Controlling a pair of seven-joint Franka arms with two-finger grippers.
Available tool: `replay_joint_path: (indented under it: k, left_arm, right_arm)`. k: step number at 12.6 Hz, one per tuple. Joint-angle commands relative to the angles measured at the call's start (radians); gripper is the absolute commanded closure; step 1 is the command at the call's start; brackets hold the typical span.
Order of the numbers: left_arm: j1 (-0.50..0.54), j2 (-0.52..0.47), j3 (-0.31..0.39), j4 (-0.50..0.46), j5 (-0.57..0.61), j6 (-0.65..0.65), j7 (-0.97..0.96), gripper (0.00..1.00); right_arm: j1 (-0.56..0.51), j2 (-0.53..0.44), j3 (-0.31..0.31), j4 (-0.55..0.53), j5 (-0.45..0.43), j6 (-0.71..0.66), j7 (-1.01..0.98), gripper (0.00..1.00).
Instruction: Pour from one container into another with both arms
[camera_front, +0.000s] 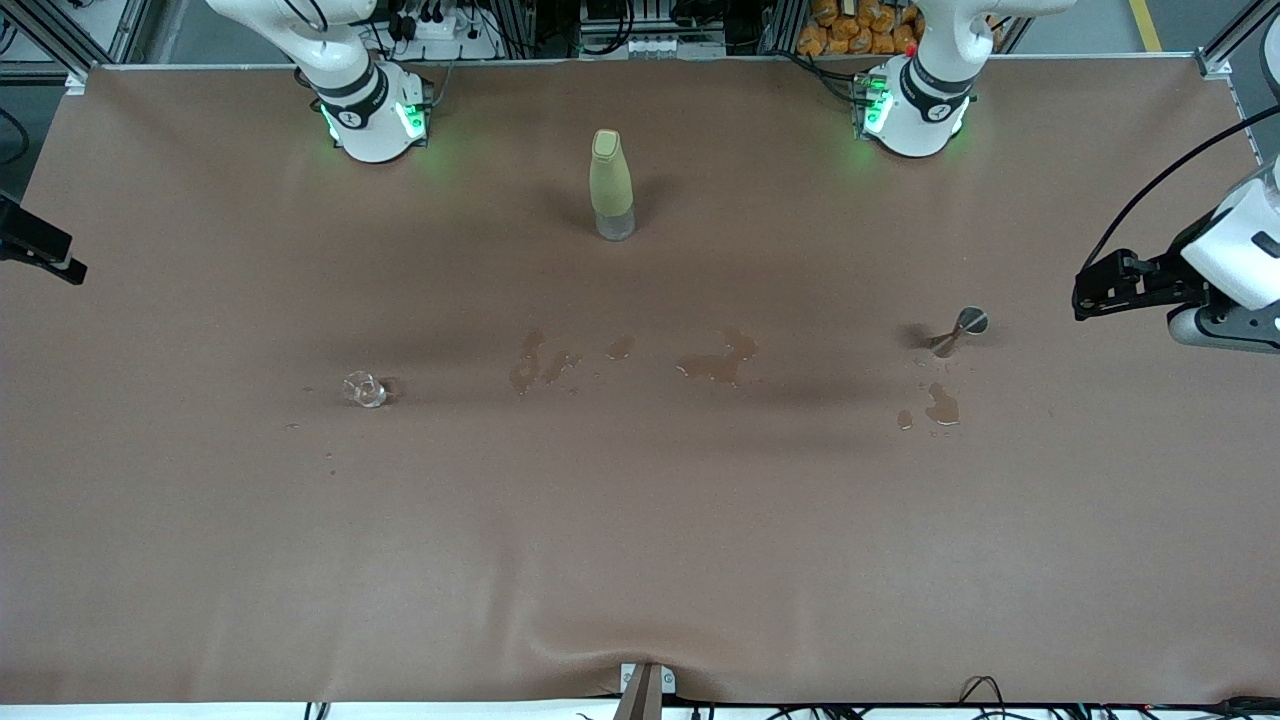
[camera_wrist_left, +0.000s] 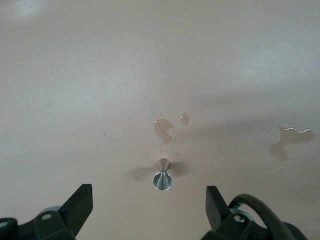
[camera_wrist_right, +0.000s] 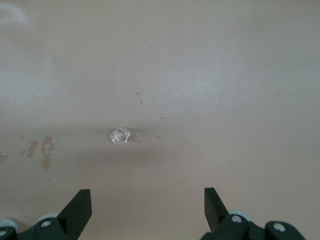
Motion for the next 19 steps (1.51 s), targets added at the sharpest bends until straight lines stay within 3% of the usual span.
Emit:
replay_joint_path:
  k: [1,5,9,15,19]
  left_arm:
    - [0.008,-0.009,0.004,-0.023,-0.027,-0.004,0.127,0.0]
    - [0.092,0.001,0.009,-0.071,-0.189,-0.001,0.378,0.0]
    - [0.141,0.048,0.009,-0.086,-0.261,0.013,0.764,0.0]
    - [0.243,0.063,0.009,-0.255,-0.442,0.088,1.35,0.0]
    - [0.298,0.089,0.01,-0.383,-0.544,0.1,1.653,0.0]
  right_arm:
    - [-0.005,0.013,0.003,0.029,0.003,-0.009,0.02,0.0]
    - [-0.01,0.016,0.003,0.029,0.0,-0.012,-0.115,0.0]
    - [-0.044,0.012,0.001,0.03,0.011,-0.012,-0.586,0.0]
    - [-0.106,0.0,0.0,0.029,0.014,-0.021,-1.419,0.0]
    - [-0.12,0.001,0.0,0.026,0.023,-0.026,-1.537,0.0]
